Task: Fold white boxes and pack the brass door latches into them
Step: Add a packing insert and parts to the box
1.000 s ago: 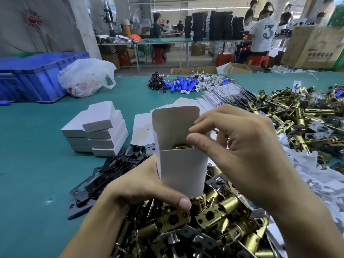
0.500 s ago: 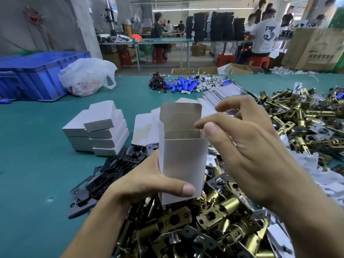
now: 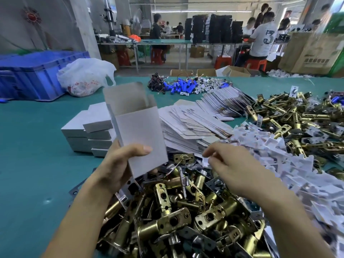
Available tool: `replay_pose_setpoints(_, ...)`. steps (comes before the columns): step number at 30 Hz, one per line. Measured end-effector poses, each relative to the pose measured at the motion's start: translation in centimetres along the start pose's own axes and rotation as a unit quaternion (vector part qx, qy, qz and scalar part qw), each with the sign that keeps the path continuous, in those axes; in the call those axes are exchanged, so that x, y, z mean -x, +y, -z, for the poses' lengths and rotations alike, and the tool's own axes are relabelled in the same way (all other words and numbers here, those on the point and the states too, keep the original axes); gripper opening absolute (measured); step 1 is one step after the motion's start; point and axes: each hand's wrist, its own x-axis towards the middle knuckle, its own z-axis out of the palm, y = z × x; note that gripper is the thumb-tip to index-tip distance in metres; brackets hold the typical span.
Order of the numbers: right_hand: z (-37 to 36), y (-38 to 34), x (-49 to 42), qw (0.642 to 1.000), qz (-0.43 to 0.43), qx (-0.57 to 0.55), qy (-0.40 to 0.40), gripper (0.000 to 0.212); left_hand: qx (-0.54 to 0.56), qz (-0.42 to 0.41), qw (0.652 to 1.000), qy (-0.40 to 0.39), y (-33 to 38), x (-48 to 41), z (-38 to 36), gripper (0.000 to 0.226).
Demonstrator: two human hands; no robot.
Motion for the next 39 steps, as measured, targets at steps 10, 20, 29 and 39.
replay_pose_setpoints(10,-2.2,-5.5,-5.2,0.996,0.047,0.069,-0.012,0.022,0.083,-0.005,0.997,0.001,0.8,0.0,1.0,0.087)
replay_pose_setpoints(20,-6.0,-8.3,-7.6,0.948,0.08,0.268,-0.151,0.045,0.046,-0.002,0.998,-0.035,0.3,-0.1,1.3,0.044)
replay_pose_setpoints(29,-6.4,-8.8,-7.8,0.932,0.159,0.288,-0.152,0.029,0.049,-0.014,0.996,-0.071,0.5,0.0,0.6,0.06)
replay_pose_setpoints(39,-4.3,-7.7,-6.7,0.958,0.163,0.17,-0.163,0.03,0.049,0.004,0.995,-0.083,1.5,0.5,-0.3,0.062)
